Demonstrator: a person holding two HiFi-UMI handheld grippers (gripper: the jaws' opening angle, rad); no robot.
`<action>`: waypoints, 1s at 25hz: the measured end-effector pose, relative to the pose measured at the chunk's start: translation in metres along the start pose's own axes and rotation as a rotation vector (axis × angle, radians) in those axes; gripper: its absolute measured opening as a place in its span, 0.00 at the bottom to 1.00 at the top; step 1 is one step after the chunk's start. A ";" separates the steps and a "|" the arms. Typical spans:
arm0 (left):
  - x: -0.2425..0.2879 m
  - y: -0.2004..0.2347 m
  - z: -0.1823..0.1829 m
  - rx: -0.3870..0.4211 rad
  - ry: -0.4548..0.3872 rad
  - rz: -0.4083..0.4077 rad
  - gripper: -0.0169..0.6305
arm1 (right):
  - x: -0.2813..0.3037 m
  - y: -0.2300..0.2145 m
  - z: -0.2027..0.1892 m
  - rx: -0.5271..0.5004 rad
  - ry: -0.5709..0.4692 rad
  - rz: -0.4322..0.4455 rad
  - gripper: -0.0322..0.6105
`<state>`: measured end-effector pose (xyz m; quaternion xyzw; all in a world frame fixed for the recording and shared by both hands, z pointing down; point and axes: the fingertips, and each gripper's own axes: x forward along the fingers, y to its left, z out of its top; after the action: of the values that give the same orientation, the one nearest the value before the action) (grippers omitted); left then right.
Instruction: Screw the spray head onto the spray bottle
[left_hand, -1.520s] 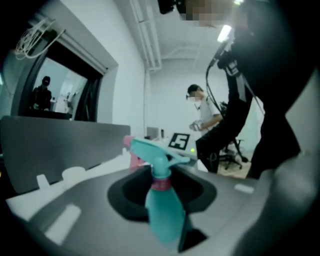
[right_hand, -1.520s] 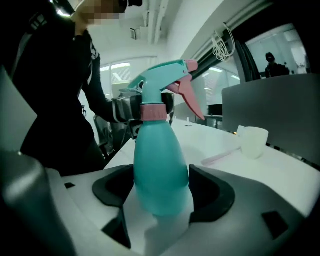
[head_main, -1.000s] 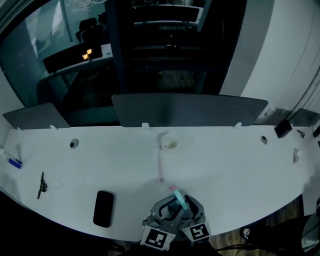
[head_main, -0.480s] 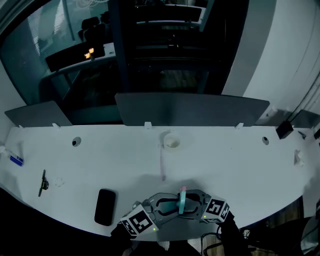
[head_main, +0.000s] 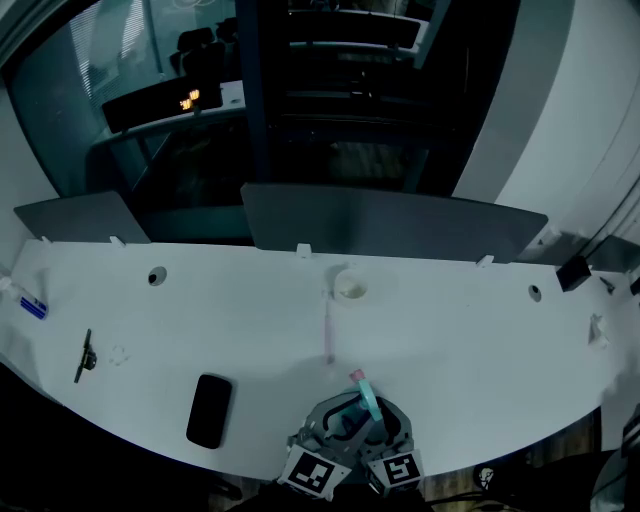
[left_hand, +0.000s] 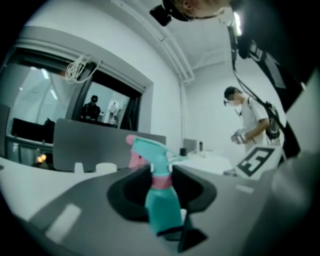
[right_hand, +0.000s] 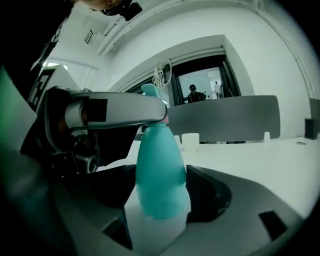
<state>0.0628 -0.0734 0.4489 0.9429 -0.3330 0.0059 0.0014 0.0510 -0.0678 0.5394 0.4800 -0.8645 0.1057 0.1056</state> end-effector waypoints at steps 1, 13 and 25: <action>-0.001 -0.001 0.000 -0.003 -0.008 -0.045 0.23 | 0.000 0.001 0.000 -0.016 0.005 0.043 0.55; -0.026 -0.022 -0.011 0.101 0.159 -0.594 0.23 | -0.012 0.023 -0.014 -0.255 0.228 0.820 0.55; -0.001 0.014 -0.003 -0.029 -0.003 0.105 0.23 | 0.009 0.004 0.007 -0.093 -0.003 0.024 0.55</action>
<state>0.0529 -0.0840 0.4516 0.9241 -0.3820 -0.0002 0.0143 0.0426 -0.0755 0.5349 0.4642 -0.8744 0.0660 0.1251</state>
